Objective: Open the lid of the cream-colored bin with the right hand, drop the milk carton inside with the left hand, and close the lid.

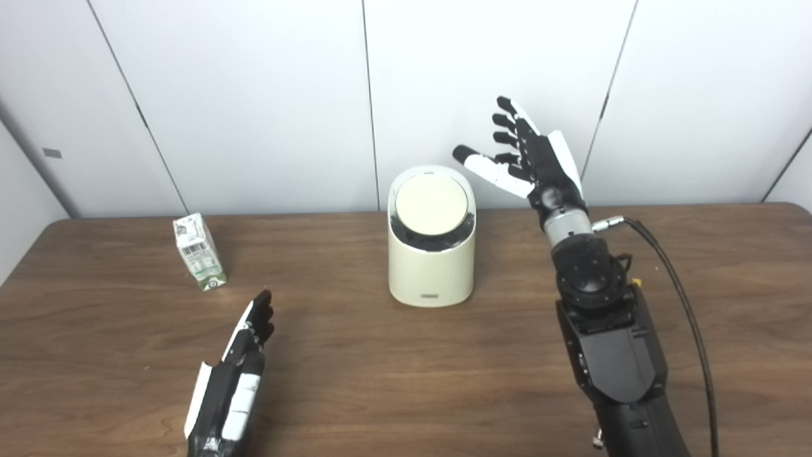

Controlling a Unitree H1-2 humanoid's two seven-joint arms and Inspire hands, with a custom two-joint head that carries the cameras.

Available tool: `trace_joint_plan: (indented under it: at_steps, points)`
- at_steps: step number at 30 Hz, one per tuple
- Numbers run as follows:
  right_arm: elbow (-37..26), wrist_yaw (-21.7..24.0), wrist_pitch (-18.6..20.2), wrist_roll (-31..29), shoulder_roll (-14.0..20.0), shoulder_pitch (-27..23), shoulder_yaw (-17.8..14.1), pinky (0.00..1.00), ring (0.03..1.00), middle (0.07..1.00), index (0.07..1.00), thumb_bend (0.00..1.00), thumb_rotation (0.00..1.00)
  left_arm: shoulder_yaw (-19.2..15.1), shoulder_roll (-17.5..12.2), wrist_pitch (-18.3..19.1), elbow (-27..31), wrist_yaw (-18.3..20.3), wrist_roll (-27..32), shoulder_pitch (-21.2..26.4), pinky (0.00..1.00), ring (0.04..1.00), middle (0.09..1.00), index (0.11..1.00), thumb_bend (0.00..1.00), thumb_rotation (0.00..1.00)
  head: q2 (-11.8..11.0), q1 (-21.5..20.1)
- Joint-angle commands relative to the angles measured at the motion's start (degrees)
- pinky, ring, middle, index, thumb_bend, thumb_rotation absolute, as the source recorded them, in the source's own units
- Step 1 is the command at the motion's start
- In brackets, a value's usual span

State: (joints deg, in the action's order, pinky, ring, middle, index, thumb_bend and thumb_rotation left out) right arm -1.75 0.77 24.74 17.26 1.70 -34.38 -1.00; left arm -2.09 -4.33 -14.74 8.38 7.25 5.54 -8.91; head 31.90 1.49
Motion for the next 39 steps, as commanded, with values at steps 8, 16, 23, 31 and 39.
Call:
trace_joint_plan:
  at_steps: [8, 16, 23, 31, 39]
  points:
    - [-3.94, 1.26, -1.04, -7.63, 0.67, 5.87, -1.72, 0.81, 0.888, 0.907, 0.924, 0.5, 0.57, 0.97, 0.6, -0.77, -3.4, 0.46, 0.26, -2.16, 1.0, 1.0, 1.0, 1.0, 0.71, 0.88, -0.34, -0.37]
    - [-4.98, -0.52, -1.01, -2.33, 3.02, 5.66, 3.06, 0.81, 0.87, 0.884, 0.909, 0.69, 0.49, 0.84, 0.43, -0.88, -3.62, 0.33, -0.47, -2.11, 1.0, 1.0, 1.0, 1.0, 0.69, 0.88, -0.25, -0.22]
    - [-3.74, -1.65, -3.68, -2.01, 2.81, 5.19, 4.35, 0.82, 0.868, 0.877, 0.903, 0.79, 0.47, 0.81, 0.7, -1.06, -3.55, -0.01, -1.0, -2.1, 1.0, 1.0, 1.0, 1.0, 0.71, 0.87, -0.23, 0.09]
    - [-0.81, -1.72, -4.47, -0.22, 3.4, 2.46, 6.31, 0.81, 0.881, 0.892, 0.91, 0.9, 0.36, 0.8, 0.52, -0.6, -3.36, -0.58, -2.8, -2.23, 1.0, 1.0, 1.0, 1.0, 0.73, 0.87, 0.05, 0.51]
    - [6.81, -3.05, -8.39, 2.72, 4.45, -3.05, 8.62, 0.77, 0.888, 0.903, 0.911, 0.94, 0.23, 1.28, 0.74, -0.67, -2.88, -0.52, -3.37, -2.5, 1.0, 1.0, 1.0, 1.0, 0.71, 0.86, 0.4, 0.88]
